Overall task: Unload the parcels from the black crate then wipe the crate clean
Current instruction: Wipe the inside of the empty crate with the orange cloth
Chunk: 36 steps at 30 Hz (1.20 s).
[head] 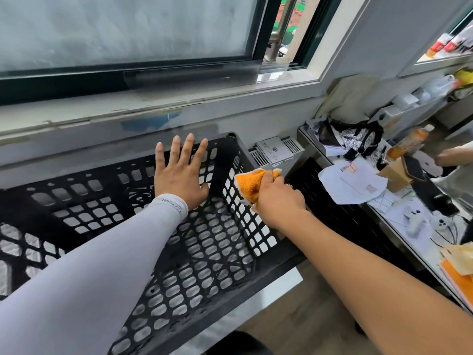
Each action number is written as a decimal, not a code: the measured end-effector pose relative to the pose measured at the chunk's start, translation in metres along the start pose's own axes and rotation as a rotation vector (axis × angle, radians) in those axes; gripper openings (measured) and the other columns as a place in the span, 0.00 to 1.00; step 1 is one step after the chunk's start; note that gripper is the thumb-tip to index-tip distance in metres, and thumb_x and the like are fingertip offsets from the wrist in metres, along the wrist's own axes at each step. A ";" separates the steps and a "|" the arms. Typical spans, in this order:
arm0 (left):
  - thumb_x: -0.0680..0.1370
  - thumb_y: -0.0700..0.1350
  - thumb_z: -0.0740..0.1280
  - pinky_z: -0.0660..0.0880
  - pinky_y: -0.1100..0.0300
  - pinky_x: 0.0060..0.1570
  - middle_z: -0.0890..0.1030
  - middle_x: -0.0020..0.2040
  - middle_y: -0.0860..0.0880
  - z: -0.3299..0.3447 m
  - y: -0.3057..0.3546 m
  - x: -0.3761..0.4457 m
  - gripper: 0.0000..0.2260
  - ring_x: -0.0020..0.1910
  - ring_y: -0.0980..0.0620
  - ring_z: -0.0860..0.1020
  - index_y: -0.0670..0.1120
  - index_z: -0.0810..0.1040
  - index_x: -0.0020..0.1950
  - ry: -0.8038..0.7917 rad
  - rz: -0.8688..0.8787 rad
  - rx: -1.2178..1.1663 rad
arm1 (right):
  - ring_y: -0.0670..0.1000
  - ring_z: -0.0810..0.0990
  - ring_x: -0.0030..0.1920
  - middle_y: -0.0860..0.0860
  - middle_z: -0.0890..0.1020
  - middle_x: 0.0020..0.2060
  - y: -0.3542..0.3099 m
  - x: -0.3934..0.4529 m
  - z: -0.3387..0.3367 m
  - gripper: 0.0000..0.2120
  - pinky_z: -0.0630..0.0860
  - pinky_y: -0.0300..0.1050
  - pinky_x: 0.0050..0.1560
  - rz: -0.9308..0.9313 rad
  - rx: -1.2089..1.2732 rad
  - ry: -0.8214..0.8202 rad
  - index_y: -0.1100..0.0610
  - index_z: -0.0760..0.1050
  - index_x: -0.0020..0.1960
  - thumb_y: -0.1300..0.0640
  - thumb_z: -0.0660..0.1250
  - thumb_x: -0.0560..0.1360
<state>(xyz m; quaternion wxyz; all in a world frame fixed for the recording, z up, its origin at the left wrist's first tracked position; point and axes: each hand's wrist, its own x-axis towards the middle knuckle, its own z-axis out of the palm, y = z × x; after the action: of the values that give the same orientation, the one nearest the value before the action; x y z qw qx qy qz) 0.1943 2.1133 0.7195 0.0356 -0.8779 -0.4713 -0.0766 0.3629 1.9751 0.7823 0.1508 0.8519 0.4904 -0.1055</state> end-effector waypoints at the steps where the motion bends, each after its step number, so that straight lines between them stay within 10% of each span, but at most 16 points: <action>1: 0.76 0.66 0.62 0.36 0.36 0.78 0.41 0.85 0.49 -0.001 0.000 0.000 0.47 0.84 0.43 0.41 0.57 0.35 0.83 -0.002 0.000 0.001 | 0.65 0.74 0.67 0.65 0.64 0.74 -0.002 0.005 -0.002 0.43 0.74 0.60 0.61 -0.004 0.013 0.006 0.63 0.41 0.81 0.49 0.66 0.81; 10: 0.76 0.67 0.63 0.35 0.36 0.78 0.40 0.85 0.48 -0.004 0.002 0.001 0.48 0.83 0.43 0.40 0.58 0.33 0.83 -0.031 -0.005 0.006 | 0.66 0.69 0.71 0.65 0.59 0.77 -0.029 0.052 -0.009 0.47 0.72 0.64 0.67 -0.014 0.138 0.128 0.60 0.41 0.83 0.46 0.69 0.80; 18: 0.76 0.67 0.62 0.33 0.37 0.78 0.38 0.85 0.49 -0.005 0.004 -0.001 0.48 0.83 0.43 0.39 0.58 0.32 0.82 -0.042 -0.010 0.036 | 0.65 0.29 0.79 0.56 0.23 0.76 -0.032 0.050 -0.002 0.53 0.45 0.72 0.78 -0.095 0.012 0.242 0.56 0.30 0.82 0.52 0.70 0.77; 24: 0.76 0.67 0.63 0.36 0.36 0.79 0.38 0.85 0.49 -0.002 0.004 -0.001 0.48 0.83 0.43 0.39 0.58 0.32 0.82 -0.035 -0.009 0.052 | 0.65 0.50 0.82 0.57 0.36 0.82 -0.020 0.022 0.004 0.47 0.50 0.71 0.78 -0.099 0.047 0.168 0.54 0.34 0.83 0.53 0.66 0.81; 36: 0.78 0.63 0.64 0.36 0.35 0.78 0.38 0.85 0.48 -0.004 0.004 -0.002 0.47 0.83 0.42 0.38 0.57 0.33 0.83 -0.060 -0.002 0.040 | 0.63 0.49 0.82 0.57 0.41 0.83 0.013 -0.057 0.032 0.46 0.46 0.70 0.79 0.006 0.068 0.133 0.53 0.31 0.83 0.49 0.64 0.82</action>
<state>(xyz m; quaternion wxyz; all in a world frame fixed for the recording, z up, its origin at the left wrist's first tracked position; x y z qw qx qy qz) 0.1966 2.1087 0.7235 0.0391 -0.8786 -0.4743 -0.0408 0.3447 1.9114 0.7728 0.0893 0.8631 0.4928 -0.0647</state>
